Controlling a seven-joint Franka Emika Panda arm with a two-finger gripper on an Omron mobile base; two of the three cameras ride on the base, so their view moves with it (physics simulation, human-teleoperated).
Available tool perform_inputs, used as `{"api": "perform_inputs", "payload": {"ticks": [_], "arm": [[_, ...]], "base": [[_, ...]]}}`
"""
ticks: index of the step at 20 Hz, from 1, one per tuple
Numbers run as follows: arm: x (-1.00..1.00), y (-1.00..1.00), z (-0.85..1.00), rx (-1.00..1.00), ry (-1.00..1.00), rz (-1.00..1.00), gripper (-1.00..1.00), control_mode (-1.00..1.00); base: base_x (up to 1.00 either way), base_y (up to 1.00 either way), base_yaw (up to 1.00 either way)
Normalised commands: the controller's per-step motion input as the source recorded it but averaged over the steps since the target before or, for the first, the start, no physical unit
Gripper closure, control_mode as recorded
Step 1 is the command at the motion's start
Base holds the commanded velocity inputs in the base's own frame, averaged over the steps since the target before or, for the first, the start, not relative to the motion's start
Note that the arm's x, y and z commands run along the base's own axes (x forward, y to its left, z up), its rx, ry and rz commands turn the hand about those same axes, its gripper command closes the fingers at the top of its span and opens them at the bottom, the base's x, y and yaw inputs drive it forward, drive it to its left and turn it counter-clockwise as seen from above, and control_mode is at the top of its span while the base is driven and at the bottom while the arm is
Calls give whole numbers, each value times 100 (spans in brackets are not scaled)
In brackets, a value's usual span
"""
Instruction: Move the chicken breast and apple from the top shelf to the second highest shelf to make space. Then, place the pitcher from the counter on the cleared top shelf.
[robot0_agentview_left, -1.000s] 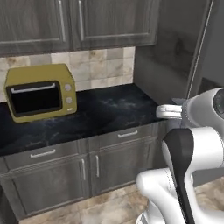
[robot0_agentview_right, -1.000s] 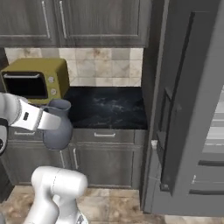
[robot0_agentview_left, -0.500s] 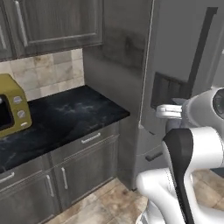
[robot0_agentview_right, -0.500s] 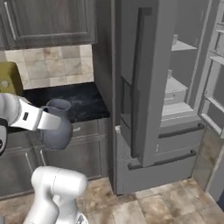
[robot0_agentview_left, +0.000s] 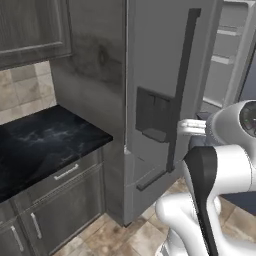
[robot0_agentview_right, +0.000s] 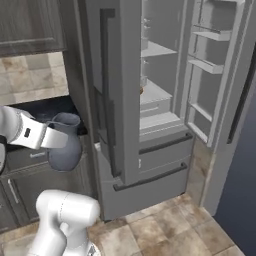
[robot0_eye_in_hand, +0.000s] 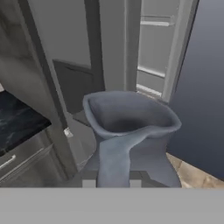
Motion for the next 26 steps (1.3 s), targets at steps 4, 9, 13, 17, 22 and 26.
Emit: {"api": "perform_inputs", "payload": {"ticks": [4, 9, 13, 17, 22, 26], "arm": [[0, 0, 0, 0, 0, 0, 100, 100], [0, 0, 0, 0, 0, 0, 100, 100], [0, 0, 0, 0, 0, 0, 100, 100], [0, 0, 0, 0, 0, 0, 100, 100], [0, 0, 0, 0, 0, 0, 100, 100], [0, 0, 0, 0, 0, 0, 100, 100]], "base": [[17, -86, -10], [22, -92, -3], [16, -83, 4], [9, -54, 28], [7, -38, 49], [12, -41, 57]]}}
